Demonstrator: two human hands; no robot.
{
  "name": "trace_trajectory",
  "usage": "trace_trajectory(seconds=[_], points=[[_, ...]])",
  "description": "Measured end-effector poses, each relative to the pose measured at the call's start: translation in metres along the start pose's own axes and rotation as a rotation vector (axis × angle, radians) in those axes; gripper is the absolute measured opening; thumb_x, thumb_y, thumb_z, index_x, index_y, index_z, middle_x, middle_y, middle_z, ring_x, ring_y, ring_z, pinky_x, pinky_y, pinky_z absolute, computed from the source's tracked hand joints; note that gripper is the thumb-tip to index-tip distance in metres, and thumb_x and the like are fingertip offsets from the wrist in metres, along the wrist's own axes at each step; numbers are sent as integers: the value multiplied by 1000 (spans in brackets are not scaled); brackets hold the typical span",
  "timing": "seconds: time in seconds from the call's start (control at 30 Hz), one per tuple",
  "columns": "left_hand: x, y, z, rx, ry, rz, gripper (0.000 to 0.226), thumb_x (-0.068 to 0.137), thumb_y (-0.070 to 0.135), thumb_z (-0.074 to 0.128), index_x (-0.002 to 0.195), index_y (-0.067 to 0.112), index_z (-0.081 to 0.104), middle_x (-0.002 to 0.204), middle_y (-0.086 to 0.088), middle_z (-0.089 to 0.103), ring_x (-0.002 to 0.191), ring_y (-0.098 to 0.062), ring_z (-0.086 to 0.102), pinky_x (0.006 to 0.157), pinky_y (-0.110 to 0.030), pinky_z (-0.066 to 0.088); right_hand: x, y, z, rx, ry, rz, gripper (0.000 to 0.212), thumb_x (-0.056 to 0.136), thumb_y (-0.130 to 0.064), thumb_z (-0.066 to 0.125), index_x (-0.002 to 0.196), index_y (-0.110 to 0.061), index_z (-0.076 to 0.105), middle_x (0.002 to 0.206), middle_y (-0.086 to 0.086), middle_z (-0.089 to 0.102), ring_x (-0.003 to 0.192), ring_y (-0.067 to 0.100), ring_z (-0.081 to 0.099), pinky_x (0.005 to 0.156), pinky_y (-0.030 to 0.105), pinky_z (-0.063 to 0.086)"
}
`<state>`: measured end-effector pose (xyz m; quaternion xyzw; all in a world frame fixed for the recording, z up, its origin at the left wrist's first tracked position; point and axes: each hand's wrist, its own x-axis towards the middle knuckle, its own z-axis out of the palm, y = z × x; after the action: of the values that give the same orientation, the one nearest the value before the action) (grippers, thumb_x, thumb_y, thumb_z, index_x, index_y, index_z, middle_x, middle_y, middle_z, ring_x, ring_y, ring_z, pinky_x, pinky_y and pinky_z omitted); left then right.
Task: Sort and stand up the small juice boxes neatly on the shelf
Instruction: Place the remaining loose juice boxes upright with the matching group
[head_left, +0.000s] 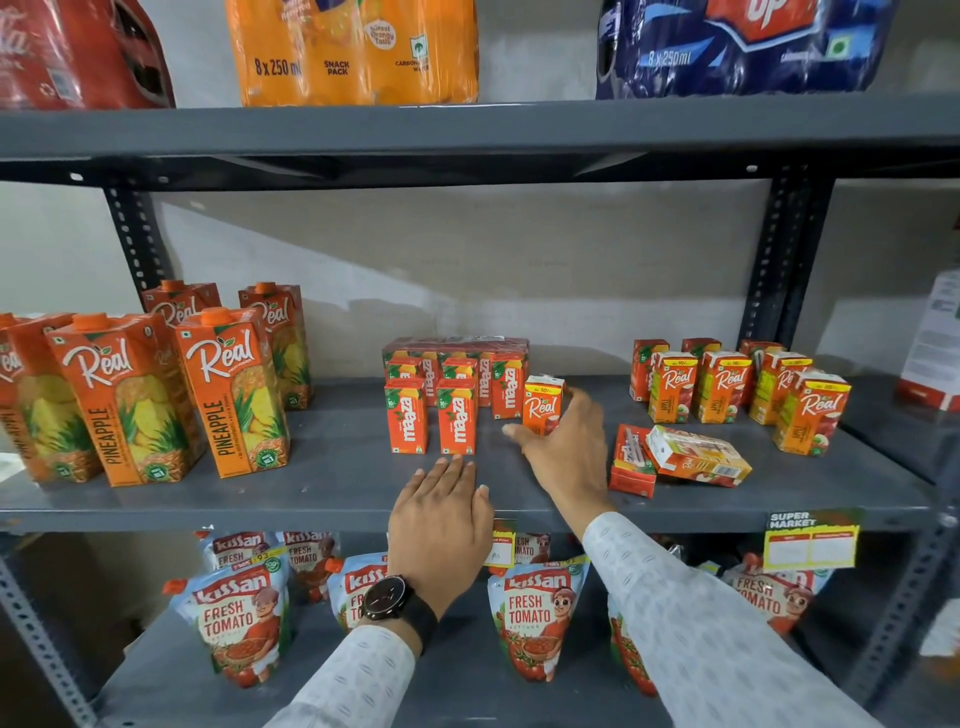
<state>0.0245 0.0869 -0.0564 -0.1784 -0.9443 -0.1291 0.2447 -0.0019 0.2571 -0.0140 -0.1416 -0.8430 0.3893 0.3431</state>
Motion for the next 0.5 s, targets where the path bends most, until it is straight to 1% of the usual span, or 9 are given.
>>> trace_trajectory(seconds=[0.07,0.17,0.33,0.5], points=[[0,-1,0,2,5,1,75,98,53,3,142,20,55,149,1,52,141,-14,43,119,-41,33,-2,-2,0,-70,15,11,81,75,-57,84,133,-20,41,128,5,56,112,23,64,81,31,53],[1,-1,0,7,-2,1,72,98,51,6,142,20,54,149,1,52,142,-14,42,119,-41,32,-6,-2,-2,-114,47,-11,66,80,-50,83,125,-19,47,120,4,63,105,24,69,78,32,58],[-1,0,0,9,1,-2,65,100,48,14,142,19,54,149,1,52,141,-15,43,120,-39,30,-9,-4,-3,-171,57,-31,59,85,-50,78,127,-19,51,122,5,68,106,24,70,81,33,57],[-1,1,-4,4,-11,10,72,97,51,7,143,19,53,150,1,51,142,-15,41,121,-39,28,-9,-7,-8,-143,34,-40,59,85,-49,79,129,-17,53,125,6,68,109,26,70,85,36,57]])
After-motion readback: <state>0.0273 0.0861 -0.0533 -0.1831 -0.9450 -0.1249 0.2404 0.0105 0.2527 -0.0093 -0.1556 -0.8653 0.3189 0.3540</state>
